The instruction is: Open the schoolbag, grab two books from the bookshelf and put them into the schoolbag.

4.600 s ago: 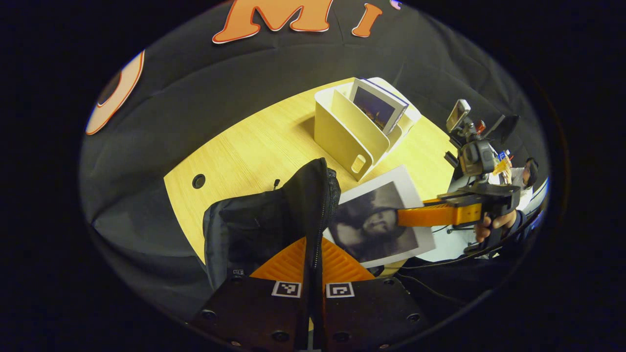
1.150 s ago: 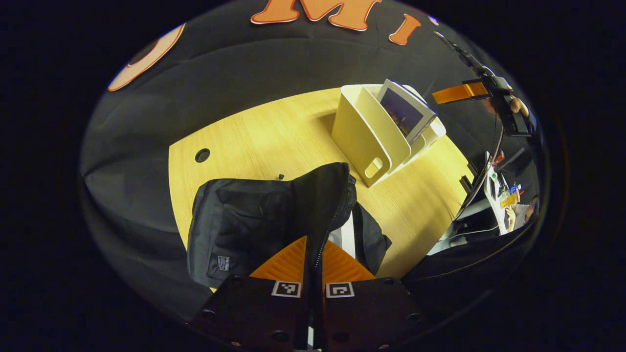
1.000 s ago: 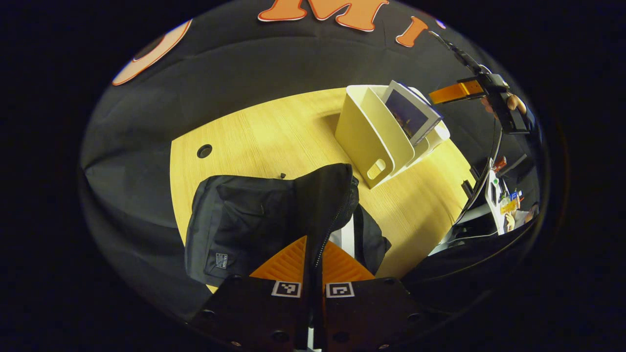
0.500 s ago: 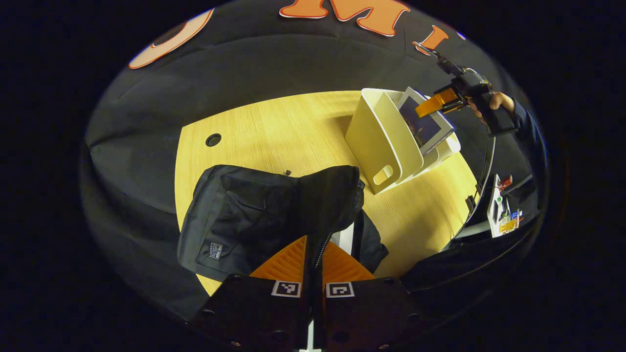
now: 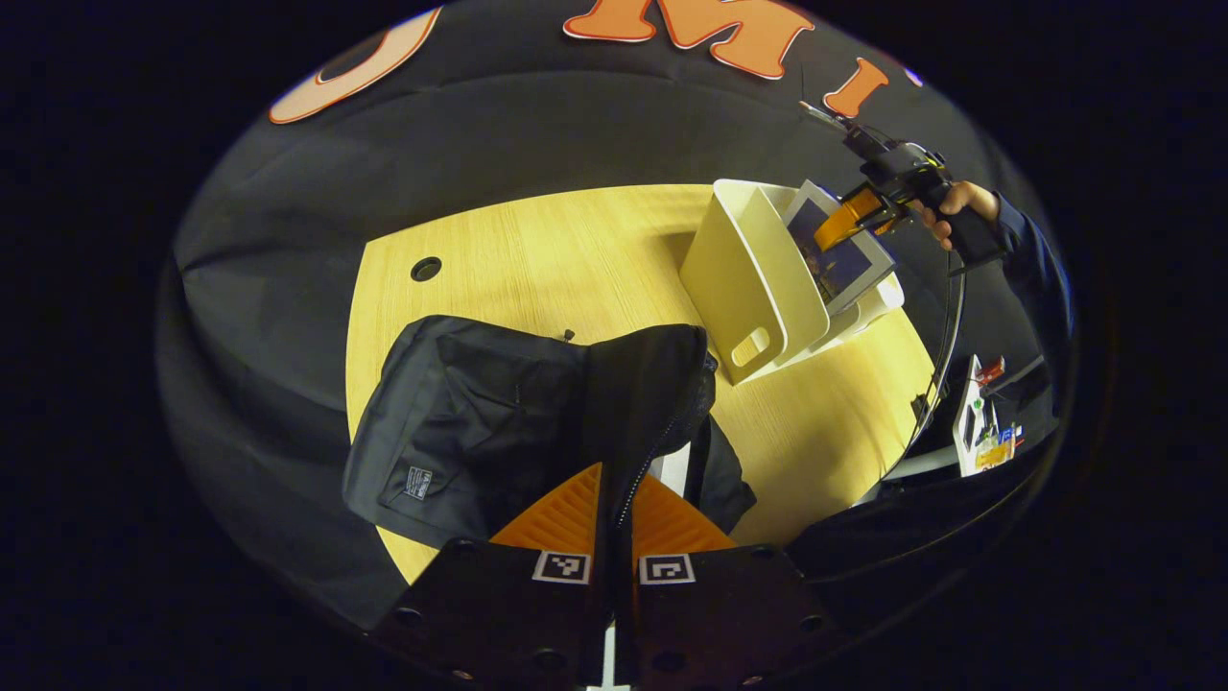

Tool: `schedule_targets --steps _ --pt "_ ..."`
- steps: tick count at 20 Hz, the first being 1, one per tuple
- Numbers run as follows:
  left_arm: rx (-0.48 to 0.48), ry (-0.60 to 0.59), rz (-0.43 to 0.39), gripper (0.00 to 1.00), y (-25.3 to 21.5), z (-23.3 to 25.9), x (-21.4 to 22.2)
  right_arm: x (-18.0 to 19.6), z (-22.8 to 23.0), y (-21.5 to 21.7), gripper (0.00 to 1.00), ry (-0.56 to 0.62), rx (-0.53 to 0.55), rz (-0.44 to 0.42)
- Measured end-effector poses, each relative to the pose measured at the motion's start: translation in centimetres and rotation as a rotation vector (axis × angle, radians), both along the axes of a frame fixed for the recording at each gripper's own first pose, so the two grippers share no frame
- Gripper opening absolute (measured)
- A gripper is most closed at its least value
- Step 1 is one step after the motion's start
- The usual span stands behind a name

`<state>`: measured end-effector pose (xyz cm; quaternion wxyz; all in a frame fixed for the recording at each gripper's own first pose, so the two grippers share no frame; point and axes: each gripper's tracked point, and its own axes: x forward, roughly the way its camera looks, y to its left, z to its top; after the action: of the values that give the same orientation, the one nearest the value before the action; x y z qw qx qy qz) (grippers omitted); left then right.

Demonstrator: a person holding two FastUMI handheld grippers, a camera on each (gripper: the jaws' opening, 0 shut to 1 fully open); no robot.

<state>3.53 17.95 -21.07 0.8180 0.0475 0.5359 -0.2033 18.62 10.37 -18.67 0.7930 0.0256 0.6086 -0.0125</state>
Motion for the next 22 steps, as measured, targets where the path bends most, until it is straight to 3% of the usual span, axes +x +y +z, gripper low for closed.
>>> schedule_targets --steps 10,22 --pt "-0.038 -0.014 -0.180 0.05 0.7 -0.3 0.3 -6.5 3.7 -0.1 0.36 -0.067 -0.045 -0.115" --pt "-0.053 -0.019 -0.344 0.05 0.4 -0.3 0.2 -16.4 6.1 1.8 0.36 -0.129 0.014 -0.245"
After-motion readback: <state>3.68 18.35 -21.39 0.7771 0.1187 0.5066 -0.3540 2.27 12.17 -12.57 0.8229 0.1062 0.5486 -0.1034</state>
